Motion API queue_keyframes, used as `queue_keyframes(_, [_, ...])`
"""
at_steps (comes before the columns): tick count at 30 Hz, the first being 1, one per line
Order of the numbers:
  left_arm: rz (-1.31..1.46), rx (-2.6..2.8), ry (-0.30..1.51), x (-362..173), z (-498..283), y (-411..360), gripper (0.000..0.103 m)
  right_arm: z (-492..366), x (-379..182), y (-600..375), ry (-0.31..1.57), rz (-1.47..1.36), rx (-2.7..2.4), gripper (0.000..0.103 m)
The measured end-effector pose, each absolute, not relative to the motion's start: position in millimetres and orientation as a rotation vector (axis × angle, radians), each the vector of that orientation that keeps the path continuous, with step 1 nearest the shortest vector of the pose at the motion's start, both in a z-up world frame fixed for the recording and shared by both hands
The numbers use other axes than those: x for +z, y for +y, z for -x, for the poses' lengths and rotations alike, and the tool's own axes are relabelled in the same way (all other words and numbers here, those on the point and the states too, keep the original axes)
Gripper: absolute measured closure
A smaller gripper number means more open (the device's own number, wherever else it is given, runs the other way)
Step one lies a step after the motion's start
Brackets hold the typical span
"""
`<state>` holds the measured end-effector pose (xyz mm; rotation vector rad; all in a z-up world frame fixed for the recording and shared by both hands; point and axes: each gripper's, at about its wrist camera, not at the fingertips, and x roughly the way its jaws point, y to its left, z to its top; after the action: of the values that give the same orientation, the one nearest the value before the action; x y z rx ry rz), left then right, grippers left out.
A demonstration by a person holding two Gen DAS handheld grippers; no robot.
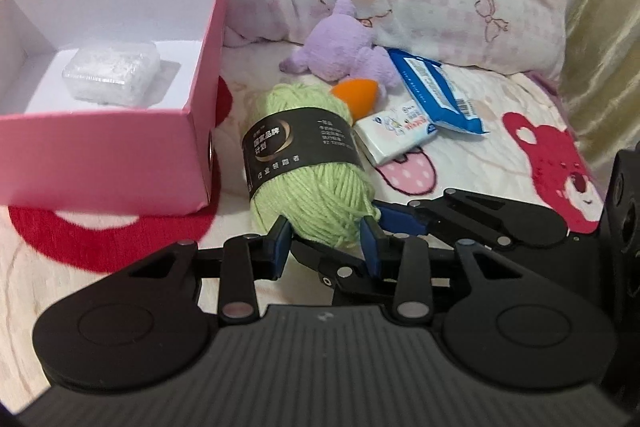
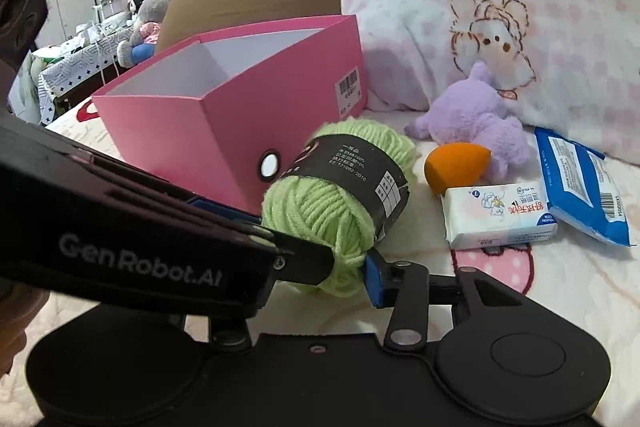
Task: Organize objects
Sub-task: 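Move the left gripper toward the green yarn skein and close on it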
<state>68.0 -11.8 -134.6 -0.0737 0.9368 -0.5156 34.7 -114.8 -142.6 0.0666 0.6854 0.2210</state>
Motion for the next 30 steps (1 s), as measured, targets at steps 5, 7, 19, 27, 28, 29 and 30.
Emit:
queue_keyframes(5, [0.153,-0.551,1.009,-131,-67,-7,0.068,-23,-133,-114,0.734,-0.055,0.211,0.058])
queue_keyframes(7, [0.165,-0.562,1.036,-134,-66,-10,0.068,-22,-129,-111,0.784,-0.036,0.185,0.06])
queue_keyframes(19, [0.209,-0.632,1.117,-136,-59,-29,0.067,4,-131,-143,0.854,-0.133,0.135,0.05])
queue_keyframes(27, [0.199,-0.644,1.105,-103,-50,-12,0.059,25,-128,-153,0.819,-0.176,0.116,0.016])
queue_keyframes(28, [0.189,-0.648,1.092,-99,-51,-13,0.058,25,-127,-155,0.808,-0.186,0.11,0.016])
queue_keyframes(29, [0.18,-0.66,1.085,-98,-54,-14,0.056,23,-127,-156,0.803,-0.192,0.102,0.016])
queue_keyframes(30, [0.179,-0.669,1.085,-98,-57,-16,0.055,22,-127,-158,0.793,-0.195,0.09,0.016])
